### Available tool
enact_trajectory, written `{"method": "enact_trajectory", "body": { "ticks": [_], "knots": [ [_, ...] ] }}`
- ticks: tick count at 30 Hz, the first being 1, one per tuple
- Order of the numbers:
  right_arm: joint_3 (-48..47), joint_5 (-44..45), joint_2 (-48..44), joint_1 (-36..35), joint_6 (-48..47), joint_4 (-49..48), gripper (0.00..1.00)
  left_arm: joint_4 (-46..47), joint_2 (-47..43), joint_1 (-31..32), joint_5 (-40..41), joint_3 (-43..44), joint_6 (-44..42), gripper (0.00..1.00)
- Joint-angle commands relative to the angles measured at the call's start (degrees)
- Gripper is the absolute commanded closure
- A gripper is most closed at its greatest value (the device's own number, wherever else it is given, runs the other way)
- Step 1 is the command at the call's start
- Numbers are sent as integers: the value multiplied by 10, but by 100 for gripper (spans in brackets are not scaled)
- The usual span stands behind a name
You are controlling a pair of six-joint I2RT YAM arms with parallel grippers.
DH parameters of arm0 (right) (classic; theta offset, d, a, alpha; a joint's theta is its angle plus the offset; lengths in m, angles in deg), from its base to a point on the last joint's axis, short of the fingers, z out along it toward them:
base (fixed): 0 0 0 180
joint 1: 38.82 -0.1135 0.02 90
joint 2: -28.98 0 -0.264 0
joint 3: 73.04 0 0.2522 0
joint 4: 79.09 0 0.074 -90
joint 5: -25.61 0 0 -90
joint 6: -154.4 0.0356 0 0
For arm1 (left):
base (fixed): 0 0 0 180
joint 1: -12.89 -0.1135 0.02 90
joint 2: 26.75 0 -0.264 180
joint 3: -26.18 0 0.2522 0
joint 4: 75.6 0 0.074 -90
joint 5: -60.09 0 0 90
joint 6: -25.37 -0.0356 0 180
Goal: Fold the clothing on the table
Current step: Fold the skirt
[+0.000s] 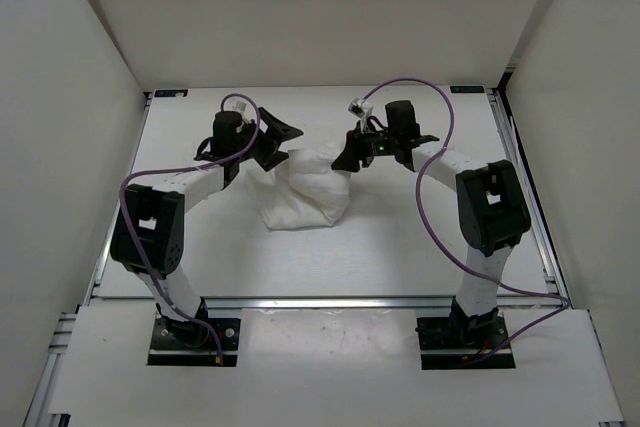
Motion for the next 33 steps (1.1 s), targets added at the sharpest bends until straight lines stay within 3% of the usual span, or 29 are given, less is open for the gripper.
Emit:
{"method": "enact_trajectory", "body": {
  "ticks": [1,9,14,16,18,25,27,29,33],
  "knots": [
    [-28,-10,10,-4,-16,-13,46,-11,-27,-7,-18,3,-18,2],
    [-30,1,11,-10,-27,1,74,35,-20,-6,-44,-11,-3,2],
    [-31,-8,6,-10,-30,8,83,60,-14,0,-27,-11,-18,1],
    [-38,-10,6,-7,-31,11,85,61,-7,0,-36,-2,-18,10],
    [-40,-13,5,-10,-31,14,86,68,8,-3,-54,5,-15,36],
    [-55,-11,6,-16,-37,26,95,59,29,3,-71,21,-18,73],
    [-56,-16,6,-15,-39,31,100,60,33,2,-75,26,-12,90],
    [-62,-20,3,-15,-42,36,100,57,33,2,-81,25,-8,100],
    [-75,-25,-4,-18,-48,63,100,57,43,2,-71,46,-4,100]
  ]
}}
